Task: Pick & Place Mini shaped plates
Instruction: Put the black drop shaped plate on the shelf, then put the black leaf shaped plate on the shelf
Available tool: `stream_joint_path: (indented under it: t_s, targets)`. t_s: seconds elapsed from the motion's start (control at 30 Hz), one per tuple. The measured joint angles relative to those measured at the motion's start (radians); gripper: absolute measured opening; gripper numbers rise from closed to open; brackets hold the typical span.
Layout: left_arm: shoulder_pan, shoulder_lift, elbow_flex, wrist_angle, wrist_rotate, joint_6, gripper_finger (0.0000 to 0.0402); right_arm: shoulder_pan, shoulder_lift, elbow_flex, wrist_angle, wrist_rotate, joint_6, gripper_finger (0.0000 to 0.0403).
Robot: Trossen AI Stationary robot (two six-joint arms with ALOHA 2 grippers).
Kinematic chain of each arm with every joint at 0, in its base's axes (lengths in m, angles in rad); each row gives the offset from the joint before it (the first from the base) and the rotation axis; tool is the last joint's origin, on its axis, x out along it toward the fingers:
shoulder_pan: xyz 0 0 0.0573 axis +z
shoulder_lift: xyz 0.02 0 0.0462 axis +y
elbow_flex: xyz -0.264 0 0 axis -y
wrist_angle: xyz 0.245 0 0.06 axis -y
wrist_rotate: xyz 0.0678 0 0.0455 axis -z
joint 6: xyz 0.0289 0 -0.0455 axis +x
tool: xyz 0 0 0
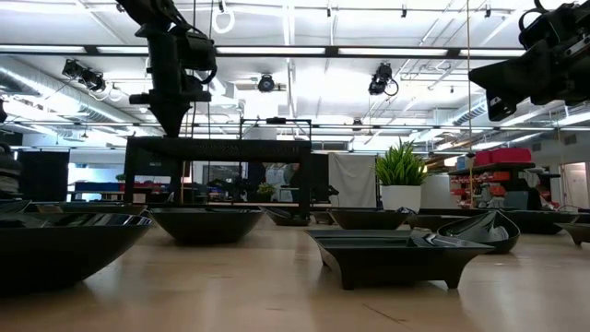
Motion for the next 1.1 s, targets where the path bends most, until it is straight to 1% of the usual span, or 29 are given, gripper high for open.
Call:
stream_joint_path:
  t_s: [0.37, 0.5, 0.63, 0.77, 0.87, 1.0, 1.1]
  targets:
    - [0.0, -0.009, 0.008, -0.012, -0.013, 0.016, 0.0095, 0.0, 0.0, 0.0, 0.0, 0.0, 0.0, 0.0016]
    - [-0.01, -0.053, 0.052, -0.063, -0.011, 0.024, 0.0104, 0.0, 0.0, 0.0, 0.0, 0.0, 0.0, 0.0016]
    - [-0.066, -0.137, 0.058, -0.072, -0.014, 0.04, 0.0105, 0.0, 0.0, 0.0, 0.0, 0.0, 0.0, 0.0016]
    - [-0.188, -0.245, -0.002, -0.011, -0.014, 0.013, 0.0106, 0.0, 0.0, 0.0, 0.0, 0.0, 0.0, 0.0016]
    - [-0.323, -0.33, -0.093, 0.108, -0.021, -0.025, 0.0106, 0.0, 0.0, 0.0, 0.0, 0.0, 0.0, 0.0016]
    - [-0.526, -0.421, -0.273, 0.358, -0.044, -0.067, 0.0106, 0.0, 0.0, 0.0, 0.0, 0.0, 0.0, 0.0016]
    - [-0.676, -0.452, -0.411, 0.583, -0.047, -0.082, 0.0105, 0.0, 0.0, 0.0, 0.0, 0.0, 0.0, 0.0016]
